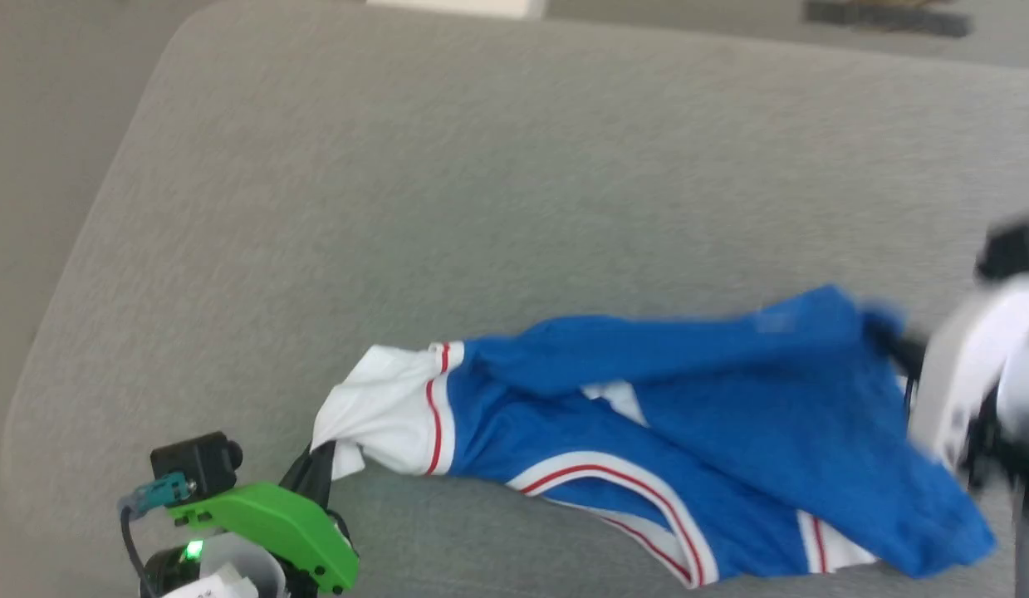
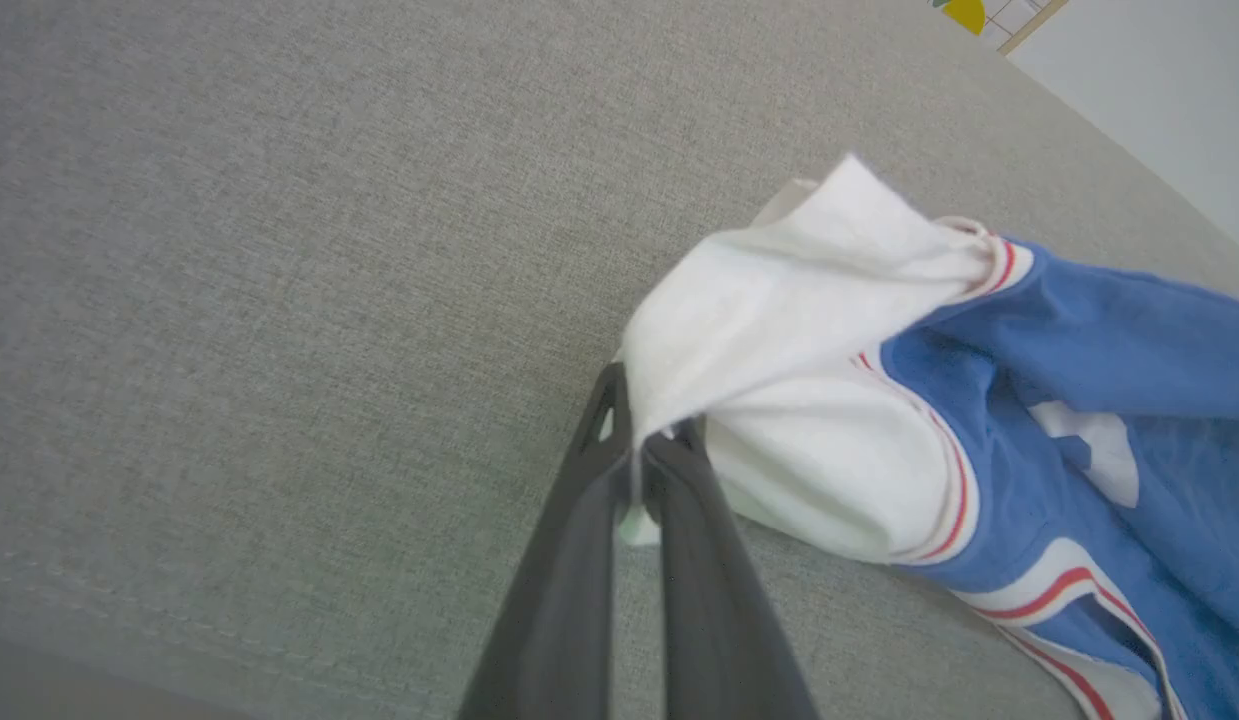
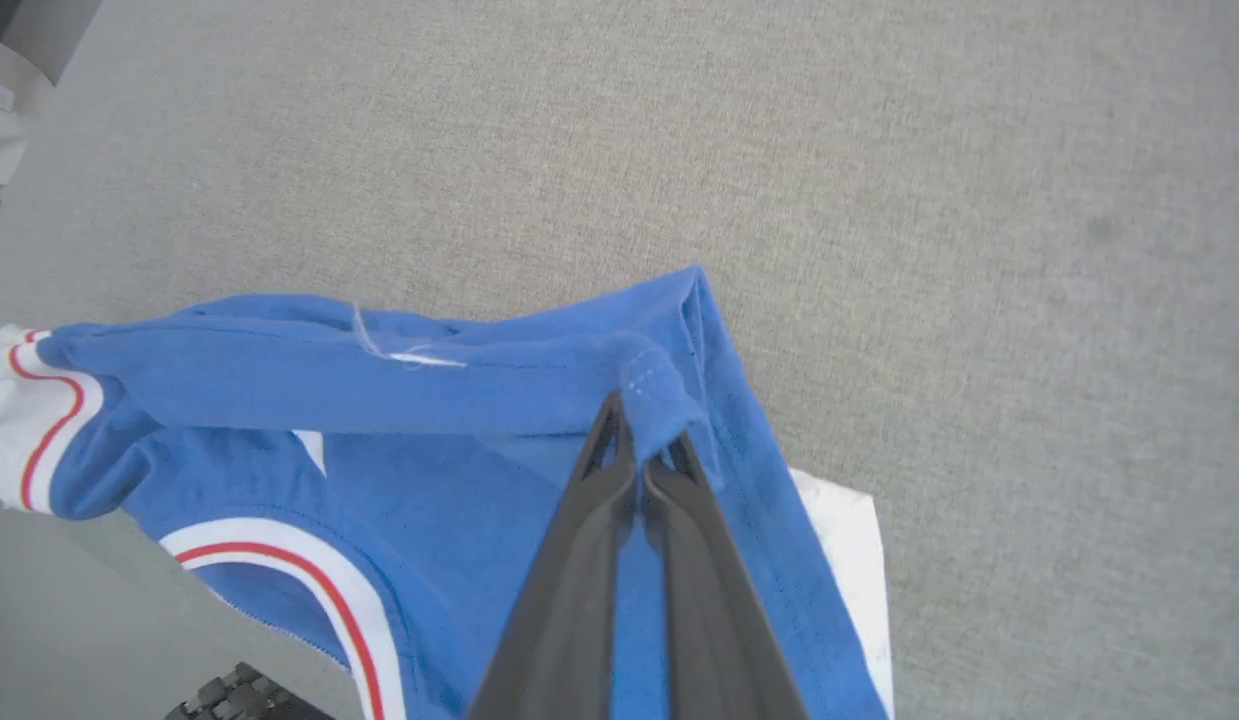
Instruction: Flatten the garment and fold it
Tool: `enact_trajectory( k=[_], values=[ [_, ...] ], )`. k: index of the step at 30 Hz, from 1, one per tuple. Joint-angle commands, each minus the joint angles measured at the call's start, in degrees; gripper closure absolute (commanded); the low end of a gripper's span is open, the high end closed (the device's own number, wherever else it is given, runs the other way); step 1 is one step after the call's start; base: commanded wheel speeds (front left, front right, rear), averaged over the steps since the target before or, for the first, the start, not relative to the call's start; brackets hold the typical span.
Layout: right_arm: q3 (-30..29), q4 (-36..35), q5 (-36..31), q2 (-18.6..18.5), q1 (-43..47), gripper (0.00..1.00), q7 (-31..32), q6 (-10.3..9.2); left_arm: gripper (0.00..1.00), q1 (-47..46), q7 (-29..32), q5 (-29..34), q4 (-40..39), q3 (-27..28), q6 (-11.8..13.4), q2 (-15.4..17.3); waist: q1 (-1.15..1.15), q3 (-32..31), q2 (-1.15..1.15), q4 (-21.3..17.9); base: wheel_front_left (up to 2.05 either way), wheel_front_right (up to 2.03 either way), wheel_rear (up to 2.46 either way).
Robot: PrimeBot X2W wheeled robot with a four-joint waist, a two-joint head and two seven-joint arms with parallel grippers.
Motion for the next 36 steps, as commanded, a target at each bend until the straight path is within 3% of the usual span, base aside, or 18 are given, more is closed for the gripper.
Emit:
enact_trajectory(
  k=[1,8,13,15,19,21,26,31,36],
  values=[
    [-0.9,-1.4,1.2,1.5,3.6,1.0,0.5,-0.08,1.0,1.1,-0.1,-0.3,-0.2,0.4,0.5,0.5,0.0,-7.5,0.0,-7.4,0.0,0.0,0.0],
    [-1.3,-4.8,4.6,4.5,18.2,1.0,4.2,-0.08,1.0,4.0,-2.3,-3.5,-0.9,2.4,-0.5,-1.0,0.0,-9.9,0.0,-8.8,0.0,0.0,0.0],
    [-0.2,-4.8,6.4,4.9,19.3,1.0,5.6,-0.08,1.0,3.5,-2.7,-6.8,-0.6,4.1,-3.7,-1.5,0.0,-10.6,0.0,-8.8,0.0,0.0,0.0],
    [0.0,-4.4,6.8,4.4,17.0,1.0,6.1,-0.08,1.0,1.2,-1.4,-6.9,-0.3,4.2,-5.3,-0.2,0.0,-10.7,0.0,-8.6,0.0,0.0,0.0],
    [0.4,-2.8,7.2,3.0,8.4,1.0,8.3,-0.08,1.0,-7.9,3.5,-6.3,2.1,4.1,-8.2,3.5,0.0,-9.8,0.0,-7.8,0.0,0.0,0.0],
    [0.4,-0.6,7.0,2.3,1.8,1.0,9.1,-0.08,1.0,-14.7,6.7,-4.1,4.7,3.6,-9.2,6.2,0.0,-8.8,0.0,-7.8,0.0,0.0,0.0],
    [1.6,5.4,1.9,2.5,-16.4,1.0,8.5,-0.08,1.0,-35.1,12.8,0.9,13.5,2.2,-12.1,9.3,0.0,-4.3,0.0,-7.4,0.0,0.0,0.0],
    [0.7,13.3,-4.1,4.8,-34.0,1.0,3.9,-0.08,1.0,-53.2,15.6,5.0,21.5,1.9,-13.1,9.3,0.0,1.5,0.0,-8.0,0.0,0.0,0.0],
    [-3.4,22.1,-10.7,6.7,-51.1,1.0,-4.7,-0.08,1.0,-69.3,14.8,8.9,28.3,2.3,-13.8,8.8,0.0,7.9,0.0,-9.0,0.0,0.0,0.0]
  ],
)
